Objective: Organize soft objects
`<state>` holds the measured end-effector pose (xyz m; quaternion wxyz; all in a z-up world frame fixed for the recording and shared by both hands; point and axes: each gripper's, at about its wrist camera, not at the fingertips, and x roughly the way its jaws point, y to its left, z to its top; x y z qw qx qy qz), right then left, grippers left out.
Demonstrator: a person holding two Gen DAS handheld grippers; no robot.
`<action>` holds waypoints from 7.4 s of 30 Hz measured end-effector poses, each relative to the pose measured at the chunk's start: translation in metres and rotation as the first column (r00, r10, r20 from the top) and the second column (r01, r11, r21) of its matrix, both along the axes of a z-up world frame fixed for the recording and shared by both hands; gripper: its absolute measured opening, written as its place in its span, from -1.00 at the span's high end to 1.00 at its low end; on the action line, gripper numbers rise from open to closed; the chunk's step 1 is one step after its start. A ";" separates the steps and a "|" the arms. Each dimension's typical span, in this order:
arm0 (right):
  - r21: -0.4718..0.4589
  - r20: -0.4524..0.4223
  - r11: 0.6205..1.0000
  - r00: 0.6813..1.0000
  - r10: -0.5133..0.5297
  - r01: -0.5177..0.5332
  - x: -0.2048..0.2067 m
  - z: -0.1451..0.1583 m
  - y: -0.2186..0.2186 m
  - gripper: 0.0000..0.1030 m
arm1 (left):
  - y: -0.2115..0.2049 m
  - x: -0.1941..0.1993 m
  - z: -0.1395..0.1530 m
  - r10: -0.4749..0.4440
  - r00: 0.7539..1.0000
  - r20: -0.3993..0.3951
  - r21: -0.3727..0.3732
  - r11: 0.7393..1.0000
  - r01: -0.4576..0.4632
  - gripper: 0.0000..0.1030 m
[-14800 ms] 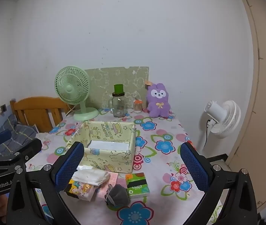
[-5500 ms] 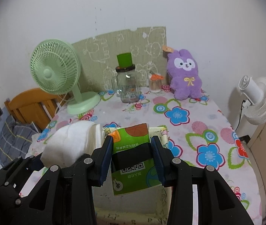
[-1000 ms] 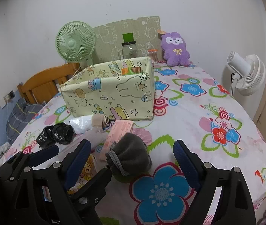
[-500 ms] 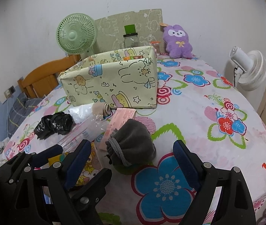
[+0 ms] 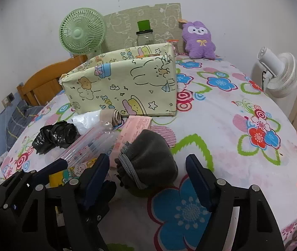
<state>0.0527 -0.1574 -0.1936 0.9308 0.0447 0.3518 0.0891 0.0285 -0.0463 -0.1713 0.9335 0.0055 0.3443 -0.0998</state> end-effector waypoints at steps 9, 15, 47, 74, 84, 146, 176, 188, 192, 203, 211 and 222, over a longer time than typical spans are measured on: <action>0.000 -0.007 1.000 1.000 0.006 -0.006 0.007 -0.002 0.004 -0.20 | -0.004 0.005 -0.003 0.010 1.000 0.014 0.017 1.000 -0.010 -0.47; -0.003 0.003 1.000 1.000 -0.003 0.003 0.006 0.000 0.004 -0.11 | -0.006 0.000 0.000 0.021 0.999 0.036 0.041 0.999 -0.022 -0.23; 0.023 0.053 0.999 0.998 -0.036 0.035 0.004 0.036 -0.004 -0.06 | 0.003 0.013 0.030 0.083 0.995 0.052 -0.012 0.997 -0.082 0.58; 0.024 0.098 0.998 0.994 -0.054 0.052 0.014 0.106 -0.001 -0.06 | 0.002 0.034 0.093 0.065 0.996 0.067 -0.012 0.998 -0.064 0.60; 0.020 0.127 0.999 0.990 -0.053 0.051 0.015 0.124 0.001 -0.06 | 0.002 0.037 0.110 0.065 0.994 0.089 -0.002 0.998 -0.065 0.60; 0.036 0.089 0.999 0.996 -0.008 0.004 0.169 0.109 0.020 -0.06 | 0.023 0.173 0.100 0.140 0.987 0.083 0.040 0.989 -0.144 0.60; 0.019 0.011 0.992 0.992 0.128 -0.128 0.209 0.075 0.047 -0.13 | 0.030 0.198 0.070 0.114 0.993 -0.039 0.099 0.989 -0.110 -0.31; 0.048 -0.001 0.984 0.986 0.169 -0.169 0.209 0.078 0.045 -0.75 | 0.028 0.195 0.074 0.082 0.996 -0.037 0.080 0.994 -0.079 -0.63; 0.061 0.004 0.985 0.987 0.163 -0.163 0.202 0.082 0.042 -0.77 | 0.026 0.189 0.079 0.083 0.996 -0.019 0.090 0.993 -0.081 -0.69; 0.066 0.044 0.986 0.987 0.153 -0.156 0.177 0.100 0.035 -0.78 | 0.023 0.169 0.094 0.079 0.997 0.015 0.071 0.994 -0.080 -0.84; 0.046 0.079 0.991 0.989 0.124 -0.128 0.155 0.117 0.031 -0.79 | 0.022 0.151 0.108 0.074 0.996 0.052 0.066 0.995 -0.078 -0.90; 0.025 0.114 0.997 0.991 0.071 -0.074 0.122 0.136 0.024 -0.97 | 0.016 0.122 0.126 0.059 0.993 0.105 0.061 0.996 -0.066 -0.99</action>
